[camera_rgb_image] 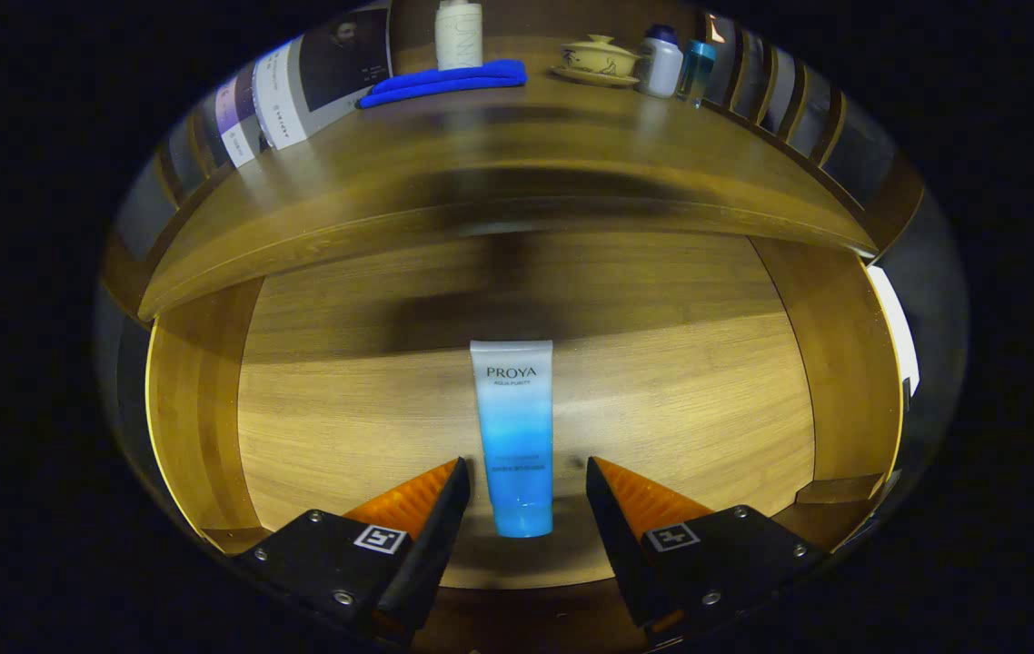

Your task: Pull open the drawer, take out the items inside it, and place them on the countertop above the cabinet.

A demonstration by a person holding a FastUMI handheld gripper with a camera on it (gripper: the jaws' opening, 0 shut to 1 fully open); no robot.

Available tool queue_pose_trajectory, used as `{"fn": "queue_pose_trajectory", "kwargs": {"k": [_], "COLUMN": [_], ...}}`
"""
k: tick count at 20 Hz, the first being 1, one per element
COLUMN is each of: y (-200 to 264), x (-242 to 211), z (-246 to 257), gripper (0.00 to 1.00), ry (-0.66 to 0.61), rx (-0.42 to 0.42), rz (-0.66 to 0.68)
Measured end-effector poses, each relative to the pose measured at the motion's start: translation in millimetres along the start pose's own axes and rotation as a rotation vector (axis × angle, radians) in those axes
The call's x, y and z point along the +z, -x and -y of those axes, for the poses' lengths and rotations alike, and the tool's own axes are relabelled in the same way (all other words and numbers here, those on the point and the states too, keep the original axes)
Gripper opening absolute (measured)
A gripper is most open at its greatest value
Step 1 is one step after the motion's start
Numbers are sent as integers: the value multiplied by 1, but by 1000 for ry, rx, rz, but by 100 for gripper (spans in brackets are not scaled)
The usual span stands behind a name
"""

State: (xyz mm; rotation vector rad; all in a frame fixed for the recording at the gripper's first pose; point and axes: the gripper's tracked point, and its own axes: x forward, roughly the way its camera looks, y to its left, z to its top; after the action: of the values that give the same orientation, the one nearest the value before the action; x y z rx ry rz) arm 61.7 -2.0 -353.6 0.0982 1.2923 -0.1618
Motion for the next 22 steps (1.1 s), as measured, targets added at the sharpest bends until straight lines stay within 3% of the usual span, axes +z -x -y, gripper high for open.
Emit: {"fn": "queue_pose_trajectory", "kwargs": {"k": [5,9,11,18,22], "y": [-10,-7,0,70,120], "x": [-2,0,-4,-9,13], "z": [-6,-4,0,11,9], "gripper": [60,43,31,26,26], "ry": [-24,7,30,102,101], "rx": [37,13,-13,-97,-126], "rz": [-12,31,64,213,332]}}
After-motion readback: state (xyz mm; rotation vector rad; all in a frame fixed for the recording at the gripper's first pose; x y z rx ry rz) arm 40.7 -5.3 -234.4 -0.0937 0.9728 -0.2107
